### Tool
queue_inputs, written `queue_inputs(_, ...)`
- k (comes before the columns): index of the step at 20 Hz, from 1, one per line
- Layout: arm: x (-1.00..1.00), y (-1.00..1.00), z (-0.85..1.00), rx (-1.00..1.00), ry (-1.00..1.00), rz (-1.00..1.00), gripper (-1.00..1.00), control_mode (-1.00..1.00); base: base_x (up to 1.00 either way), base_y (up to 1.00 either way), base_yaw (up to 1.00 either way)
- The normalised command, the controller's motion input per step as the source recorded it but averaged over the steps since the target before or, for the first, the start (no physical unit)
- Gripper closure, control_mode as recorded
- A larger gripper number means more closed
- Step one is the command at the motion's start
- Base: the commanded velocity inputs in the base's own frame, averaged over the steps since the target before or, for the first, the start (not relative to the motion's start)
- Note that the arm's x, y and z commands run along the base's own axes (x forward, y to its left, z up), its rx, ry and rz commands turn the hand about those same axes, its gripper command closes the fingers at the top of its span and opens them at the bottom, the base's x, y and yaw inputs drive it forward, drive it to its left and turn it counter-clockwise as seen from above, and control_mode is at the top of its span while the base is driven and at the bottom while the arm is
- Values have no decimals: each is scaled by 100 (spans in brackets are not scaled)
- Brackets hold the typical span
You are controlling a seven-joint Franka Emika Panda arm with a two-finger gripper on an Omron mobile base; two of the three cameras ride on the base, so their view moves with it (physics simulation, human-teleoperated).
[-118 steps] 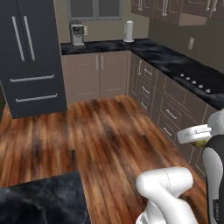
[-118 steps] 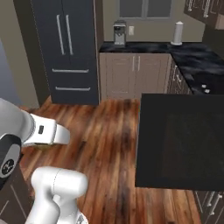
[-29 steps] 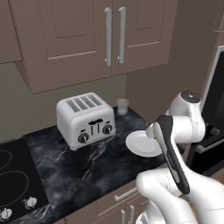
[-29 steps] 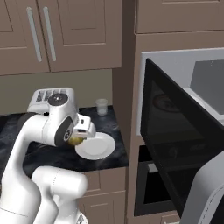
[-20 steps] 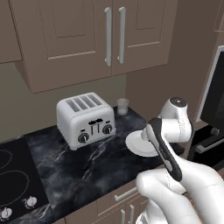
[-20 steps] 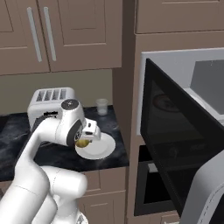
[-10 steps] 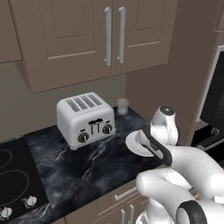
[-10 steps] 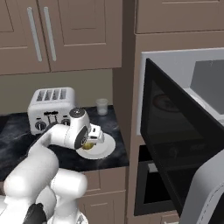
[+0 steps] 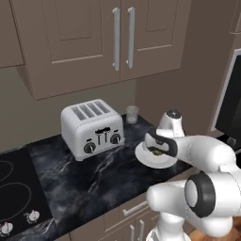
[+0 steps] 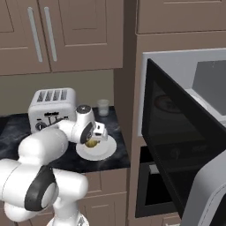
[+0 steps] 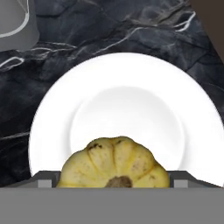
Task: Pick the squash from the microwave and place it on plate located on the counter.
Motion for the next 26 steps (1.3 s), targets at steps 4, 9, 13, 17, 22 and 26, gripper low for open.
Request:
queue_inputs(4,4,0,0,0,0,0,-100,-100,0,0,0)
queue_inputs(9,-4,0,0,0,-2,0,-100,-100,0,0,0)
queue_inputs(13,-32,-1,36,0,-13,-1,-100,-100,0,0,0)
queue_inputs(17,-64,1,79,0,-26,-1,-100,-100,0,0,0)
queue_inputs(22,-99,15,84,0,-25,0,-100,-100,0,0,0)
queue_inputs(26,-98,27,85,0,-27,0,-100,-100,0,0,0)
